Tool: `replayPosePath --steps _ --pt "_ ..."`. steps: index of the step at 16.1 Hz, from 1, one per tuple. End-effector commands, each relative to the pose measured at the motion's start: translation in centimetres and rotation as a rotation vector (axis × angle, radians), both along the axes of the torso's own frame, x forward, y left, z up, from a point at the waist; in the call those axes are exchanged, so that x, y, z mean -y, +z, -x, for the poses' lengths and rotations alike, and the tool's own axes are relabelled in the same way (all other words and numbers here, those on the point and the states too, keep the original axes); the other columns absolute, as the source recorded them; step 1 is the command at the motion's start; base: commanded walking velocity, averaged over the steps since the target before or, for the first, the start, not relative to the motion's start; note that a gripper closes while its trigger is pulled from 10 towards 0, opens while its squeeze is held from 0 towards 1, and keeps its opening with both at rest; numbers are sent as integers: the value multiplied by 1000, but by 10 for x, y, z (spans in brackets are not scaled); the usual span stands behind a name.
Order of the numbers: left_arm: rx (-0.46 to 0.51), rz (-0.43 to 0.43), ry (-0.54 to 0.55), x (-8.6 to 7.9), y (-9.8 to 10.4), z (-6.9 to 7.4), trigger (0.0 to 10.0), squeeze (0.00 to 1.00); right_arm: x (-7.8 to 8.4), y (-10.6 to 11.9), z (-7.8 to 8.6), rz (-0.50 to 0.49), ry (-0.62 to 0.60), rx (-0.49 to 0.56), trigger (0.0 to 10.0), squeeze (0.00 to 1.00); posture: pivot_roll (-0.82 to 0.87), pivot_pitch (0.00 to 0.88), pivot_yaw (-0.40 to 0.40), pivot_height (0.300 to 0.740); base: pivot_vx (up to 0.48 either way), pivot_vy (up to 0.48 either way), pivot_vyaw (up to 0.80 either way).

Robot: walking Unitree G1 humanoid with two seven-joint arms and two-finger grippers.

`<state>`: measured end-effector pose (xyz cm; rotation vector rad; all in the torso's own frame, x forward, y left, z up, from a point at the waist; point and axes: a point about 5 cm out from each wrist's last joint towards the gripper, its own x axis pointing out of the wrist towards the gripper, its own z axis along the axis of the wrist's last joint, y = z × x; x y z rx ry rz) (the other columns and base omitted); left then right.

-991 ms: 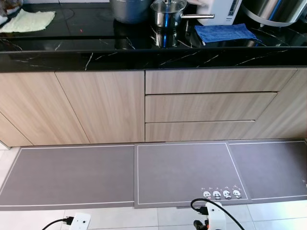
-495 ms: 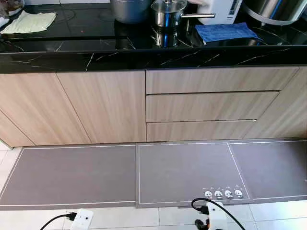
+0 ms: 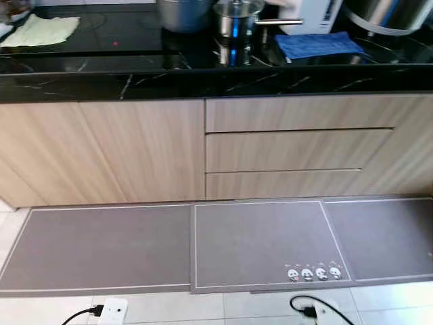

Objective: Kitchen organization

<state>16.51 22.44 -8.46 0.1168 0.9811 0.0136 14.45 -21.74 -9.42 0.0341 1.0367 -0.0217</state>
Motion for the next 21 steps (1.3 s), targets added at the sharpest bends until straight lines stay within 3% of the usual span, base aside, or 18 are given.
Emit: replayPosePath --steps 1,4,9,13,15,21 --pt "-17 11 8 2 -4 9 10000 0 4 -3 11 7 -10 -22 10000 0 104 106 -29 740 0 0 0" --pt "-25 16 42 0 -6 16 10000 0 2 -4 14 -12 -21 -14 10000 0 73 107 -47 740 0 0 0" --pt "-54 -8 32 -1 -9 24 10000 0 -11 0 -3 -55 -8 44 10000 0 49 86 -51 740 0 0 0" --pt "-53 -9 39 0 -10 26 10000 0 -12 0 -1 -12 104 30 10000 0 55 77 -67 740 0 -247 0" --pt "-62 -4 40 1 -11 29 10000 0 -12 -2 4 -57 44 28 10000 0 57 68 -74 740 0 -251 238" --pt "-70 -6 38 -1 -12 31 10000 0 -9 0 0 -49 -4 48 10000 0 60 78 -66 740 0 -259 0"
